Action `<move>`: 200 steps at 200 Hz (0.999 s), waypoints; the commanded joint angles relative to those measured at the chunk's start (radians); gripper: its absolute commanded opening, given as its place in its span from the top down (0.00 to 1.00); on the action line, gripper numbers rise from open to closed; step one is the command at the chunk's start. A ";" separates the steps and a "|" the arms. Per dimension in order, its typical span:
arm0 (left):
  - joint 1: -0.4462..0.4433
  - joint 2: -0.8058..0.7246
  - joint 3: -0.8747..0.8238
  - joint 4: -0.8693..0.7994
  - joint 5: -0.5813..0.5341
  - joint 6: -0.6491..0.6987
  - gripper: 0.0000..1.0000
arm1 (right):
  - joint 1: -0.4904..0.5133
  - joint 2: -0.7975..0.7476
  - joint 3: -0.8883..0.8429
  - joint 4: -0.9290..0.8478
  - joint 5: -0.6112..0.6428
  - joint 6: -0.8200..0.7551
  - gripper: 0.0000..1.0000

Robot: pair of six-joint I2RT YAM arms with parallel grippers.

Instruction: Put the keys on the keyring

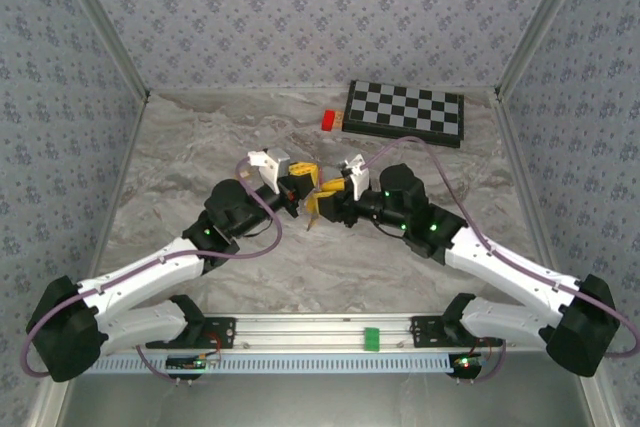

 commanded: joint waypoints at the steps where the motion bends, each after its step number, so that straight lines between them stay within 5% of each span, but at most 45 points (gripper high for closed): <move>1: -0.001 0.002 0.013 0.112 0.025 -0.011 1.00 | -0.030 -0.083 -0.008 -0.001 -0.017 0.001 0.60; 55: 0.016 0.044 0.029 0.184 0.093 -0.018 1.00 | -0.194 -0.176 -0.045 0.050 -0.116 0.050 0.61; 109: 0.042 0.076 0.062 0.220 0.167 -0.028 1.00 | -0.348 -0.091 -0.032 0.242 -0.347 0.158 0.62; 200: 0.058 0.095 0.102 0.230 0.220 -0.068 1.00 | -0.402 0.097 -0.039 0.622 -0.539 0.348 0.70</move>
